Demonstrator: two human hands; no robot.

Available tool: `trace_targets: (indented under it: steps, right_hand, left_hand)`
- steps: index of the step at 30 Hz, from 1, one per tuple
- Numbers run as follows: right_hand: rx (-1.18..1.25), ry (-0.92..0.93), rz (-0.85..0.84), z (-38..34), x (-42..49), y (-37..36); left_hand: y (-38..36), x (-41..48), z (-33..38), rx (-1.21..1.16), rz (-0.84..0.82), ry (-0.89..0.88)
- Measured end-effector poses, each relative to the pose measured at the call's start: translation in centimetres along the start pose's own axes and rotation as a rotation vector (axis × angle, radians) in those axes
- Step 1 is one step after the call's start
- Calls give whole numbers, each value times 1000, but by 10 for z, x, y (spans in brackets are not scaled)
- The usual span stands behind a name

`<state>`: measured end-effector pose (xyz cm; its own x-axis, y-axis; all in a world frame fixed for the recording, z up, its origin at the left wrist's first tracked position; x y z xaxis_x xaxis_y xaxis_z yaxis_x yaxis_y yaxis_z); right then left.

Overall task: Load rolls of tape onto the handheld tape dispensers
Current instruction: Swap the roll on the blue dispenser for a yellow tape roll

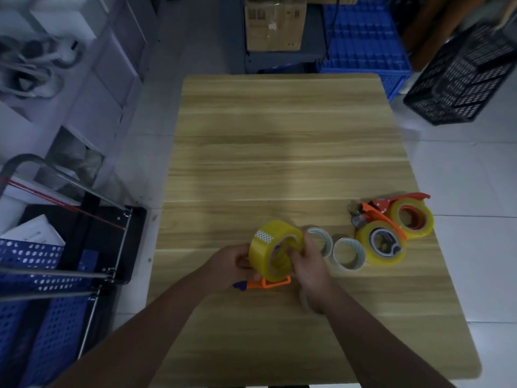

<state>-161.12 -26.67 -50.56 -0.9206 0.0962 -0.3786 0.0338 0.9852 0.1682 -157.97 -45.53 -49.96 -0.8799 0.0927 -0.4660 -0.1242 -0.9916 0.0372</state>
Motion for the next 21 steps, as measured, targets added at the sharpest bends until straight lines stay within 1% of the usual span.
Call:
trace_targets:
  steps: [2, 3, 4, 6, 8, 9, 11, 15, 17, 19, 21]
  right_hand:
    - [-228, 41, 40, 14, 0, 8]
    - [-311, 35, 45, 19, -1, 12]
    - [-386, 17, 39, 24, -2, 16]
    - [-510, 21, 6, 32, -5, 21]
    - [-586, 58, -33, 34, -6, 24]
    - [-604, 78, -56, 34, -7, 25]
    - [-631, 71, -81, 36, -10, 27]
    - [-607, 42, -57, 42, -11, 30]
    - [-556, -12, -25, 44, -13, 32]
    - [-463, -41, 32, 42, -17, 30]
    - [-307, -72, 81, 36, -22, 25]
  left_hand:
    - [3, -2, 2, 45, 83, -22]
    - [4, -3, 5, 124, 111, -87]
    - [4, -4, 6, 264, 118, -181]
    - [-1, -4, 3, 526, 94, -366]
    - [-2, -4, -4, 644, 115, -447]
    - [-1, -5, -7, 651, 163, -489]
    - [-1, -7, -8, 597, 226, -500]
    - [-6, -11, -8, 499, 236, -421]
    - [-10, -13, -8, 429, 224, -387]
    - [-17, -17, -11, 257, 234, -291]
    - [-26, -18, -19, 47, 231, -131]
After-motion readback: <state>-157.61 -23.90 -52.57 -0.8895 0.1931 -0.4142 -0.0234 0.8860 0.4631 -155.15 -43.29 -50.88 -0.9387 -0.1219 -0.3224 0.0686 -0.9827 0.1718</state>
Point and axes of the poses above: each hand's wrist, its own x-axis towards the middle knuckle, its own y-axis out of the back of the hand, z = x × y, the point moved 4 cm from there along x, towards the middle knuckle, and after that the axes turned 13 degrees about z, right-handed, at the moved point
